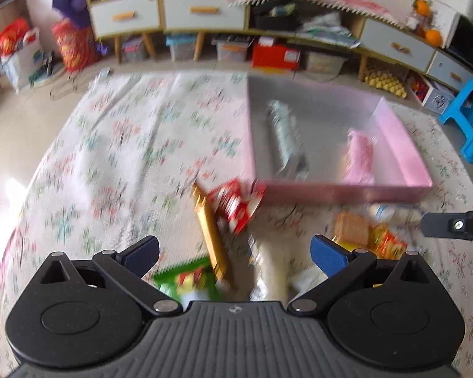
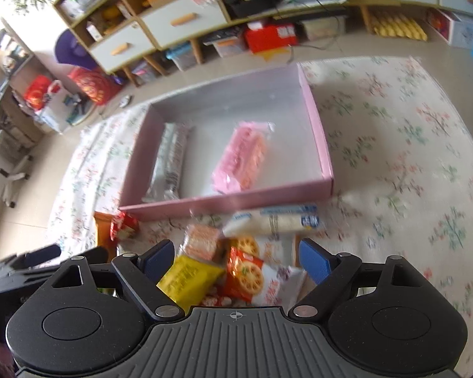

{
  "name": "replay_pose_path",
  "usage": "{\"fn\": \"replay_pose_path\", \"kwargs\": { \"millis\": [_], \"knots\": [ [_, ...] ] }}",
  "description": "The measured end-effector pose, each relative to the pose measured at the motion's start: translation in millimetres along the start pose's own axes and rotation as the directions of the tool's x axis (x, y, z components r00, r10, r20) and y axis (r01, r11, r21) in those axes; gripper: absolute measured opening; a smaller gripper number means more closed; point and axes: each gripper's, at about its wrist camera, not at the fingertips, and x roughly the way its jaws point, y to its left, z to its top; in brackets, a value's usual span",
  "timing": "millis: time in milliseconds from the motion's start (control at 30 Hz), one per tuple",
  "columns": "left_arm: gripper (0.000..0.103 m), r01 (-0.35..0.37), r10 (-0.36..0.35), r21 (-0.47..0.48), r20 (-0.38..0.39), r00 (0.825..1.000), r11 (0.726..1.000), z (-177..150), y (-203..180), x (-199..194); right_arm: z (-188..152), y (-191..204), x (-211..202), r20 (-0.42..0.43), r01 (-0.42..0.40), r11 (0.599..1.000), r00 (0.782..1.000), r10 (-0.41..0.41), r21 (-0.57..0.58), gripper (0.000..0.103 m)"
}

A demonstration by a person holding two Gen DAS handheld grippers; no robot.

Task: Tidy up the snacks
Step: 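Grasp the green chip bag with the left gripper while the right grasps the yellow biscuit packet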

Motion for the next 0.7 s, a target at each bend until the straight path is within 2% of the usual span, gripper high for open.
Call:
{"fn": "replay_pose_path", "kwargs": {
  "millis": [267,467,700],
  "knots": [
    [0.100,0.029,-0.035,-0.099,-0.062,0.997,0.995,-26,33,3,-13,19,15,-0.088,-0.013,1.000,0.996,0.015,0.024,0.088],
    [0.091,0.070,-0.087,-0.165,-0.100,0.991,0.984,-37,48,4,-17,29,31,-0.133,-0.020,0.997,0.991,0.031,0.078,0.088],
    [0.077,0.107,-0.131,-0.185,-0.125,0.983,0.977,-45,54,7,-18,44,49,-0.157,0.004,0.996,0.988,0.010,0.086,0.088]
  ]
}}
